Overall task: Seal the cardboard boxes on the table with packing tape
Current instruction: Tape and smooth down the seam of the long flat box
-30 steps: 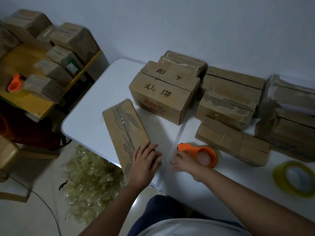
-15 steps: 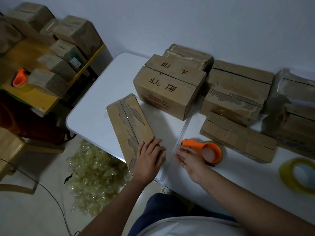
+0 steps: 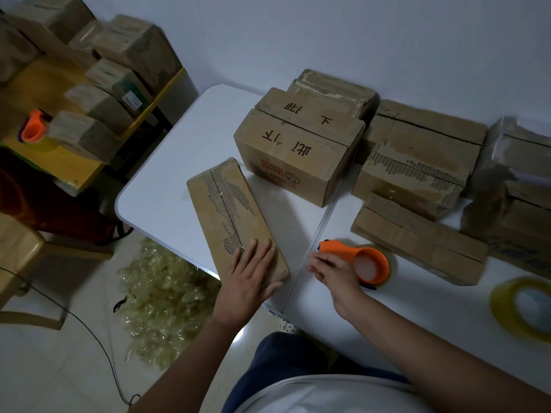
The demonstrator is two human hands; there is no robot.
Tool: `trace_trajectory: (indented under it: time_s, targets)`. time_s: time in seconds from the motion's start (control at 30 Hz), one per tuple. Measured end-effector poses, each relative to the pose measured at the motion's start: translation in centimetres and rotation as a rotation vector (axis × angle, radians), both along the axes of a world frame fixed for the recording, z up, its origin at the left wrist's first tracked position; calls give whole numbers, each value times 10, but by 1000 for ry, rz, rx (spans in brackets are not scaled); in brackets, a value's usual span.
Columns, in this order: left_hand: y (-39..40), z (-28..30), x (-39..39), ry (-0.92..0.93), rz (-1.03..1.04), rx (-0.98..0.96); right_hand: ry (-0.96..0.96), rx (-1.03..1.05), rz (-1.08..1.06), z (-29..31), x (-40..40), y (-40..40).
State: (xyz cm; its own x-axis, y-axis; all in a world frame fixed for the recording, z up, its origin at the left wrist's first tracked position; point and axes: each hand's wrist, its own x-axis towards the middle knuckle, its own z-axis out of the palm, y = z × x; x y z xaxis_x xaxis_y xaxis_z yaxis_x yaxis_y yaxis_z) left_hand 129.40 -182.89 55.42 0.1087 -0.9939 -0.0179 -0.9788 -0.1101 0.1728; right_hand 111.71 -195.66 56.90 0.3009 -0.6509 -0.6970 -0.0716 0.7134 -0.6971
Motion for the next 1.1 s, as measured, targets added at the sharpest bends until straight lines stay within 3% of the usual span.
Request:
trace_trajectory:
  time_s: [0.2, 0.37, 0.53, 0.83, 1.1]
  targets:
    - [-1, -8, -6, -134, -35, -76, -18, 39, 52, -7, -3, -5]
    - [-2, -3, -6, -82, 30, 15, -4, 7, 84, -11, -3, -6]
    - [-6, -2, -13, -95, 97, 63, 36, -121, 95, -16, 0, -3]
    - [6, -2, 16, -112, -129, 93, 106, -447, 237, -30, 16, -3]
    - [6, -4, 16, -171, -132, 114, 151, -701, 433, -51, 45, 6]
